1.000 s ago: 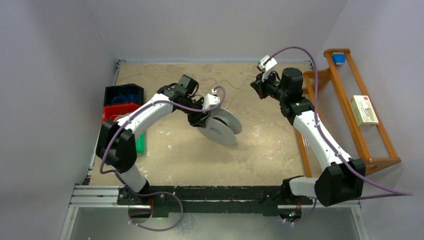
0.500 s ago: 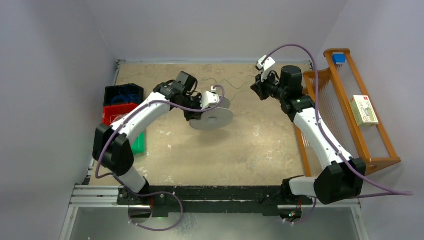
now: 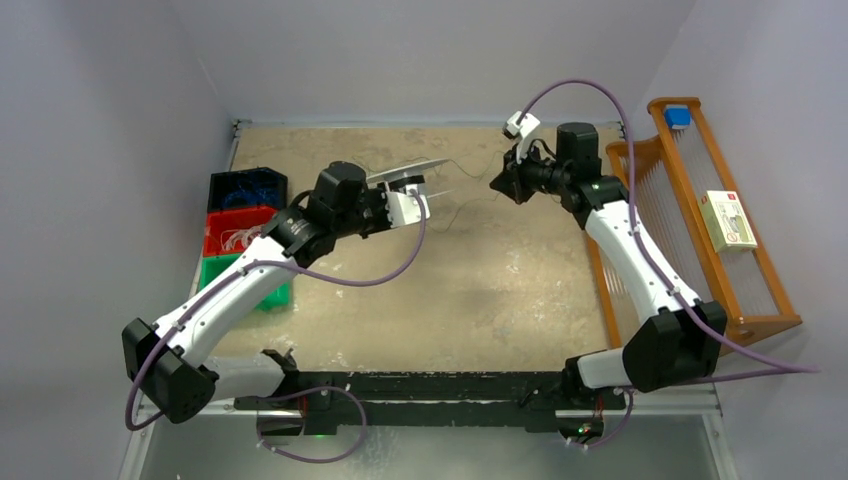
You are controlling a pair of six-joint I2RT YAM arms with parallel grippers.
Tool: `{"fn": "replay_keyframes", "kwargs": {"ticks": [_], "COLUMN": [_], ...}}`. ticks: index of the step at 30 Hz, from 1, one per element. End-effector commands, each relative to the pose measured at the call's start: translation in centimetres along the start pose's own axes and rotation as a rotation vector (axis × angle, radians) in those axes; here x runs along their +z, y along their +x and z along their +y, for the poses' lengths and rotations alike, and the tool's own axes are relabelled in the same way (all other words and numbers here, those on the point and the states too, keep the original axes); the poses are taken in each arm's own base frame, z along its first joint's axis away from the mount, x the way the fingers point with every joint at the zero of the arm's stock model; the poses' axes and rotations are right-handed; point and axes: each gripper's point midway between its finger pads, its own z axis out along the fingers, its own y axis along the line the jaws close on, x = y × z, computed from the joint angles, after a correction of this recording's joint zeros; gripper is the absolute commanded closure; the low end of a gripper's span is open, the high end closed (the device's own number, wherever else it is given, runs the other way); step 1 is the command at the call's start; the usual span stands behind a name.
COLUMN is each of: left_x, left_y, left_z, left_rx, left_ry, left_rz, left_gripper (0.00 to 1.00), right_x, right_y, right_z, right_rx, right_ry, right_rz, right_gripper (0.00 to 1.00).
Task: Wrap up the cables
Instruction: Wrap the cable around the cable reel.
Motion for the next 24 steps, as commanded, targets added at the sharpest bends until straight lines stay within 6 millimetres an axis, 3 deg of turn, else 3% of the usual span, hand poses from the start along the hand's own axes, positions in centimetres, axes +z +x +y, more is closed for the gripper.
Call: {"fn": "replay_keyframes", "kwargs": {"ticks": [1, 12, 24], "left_x": [-1.3, 0.0, 1.3], "left_y": [-3.2, -1.4, -2.5], "left_z": [2.3, 1.9, 0.6], "left_rx": [0.104, 0.218, 0.269], "left_ry": [-0.114, -0.187, -0.167], "left_rz": [-0.106, -0.027, -0.037], "left_gripper": [1.0, 1.0, 1.0], "right_x": [-0.1, -1.0, 0.8], "right_y": [-1.7, -2.2, -0.2], "right_z": [3.7, 8.4, 8.3], "right_rx": [0.041, 0.143, 0.26], "right_ry": [-0.227, -0.53, -0.593], "right_rz": [-0.029, -0.053, 0.009], "right_gripper": [1.0, 1.0, 1.0]}}
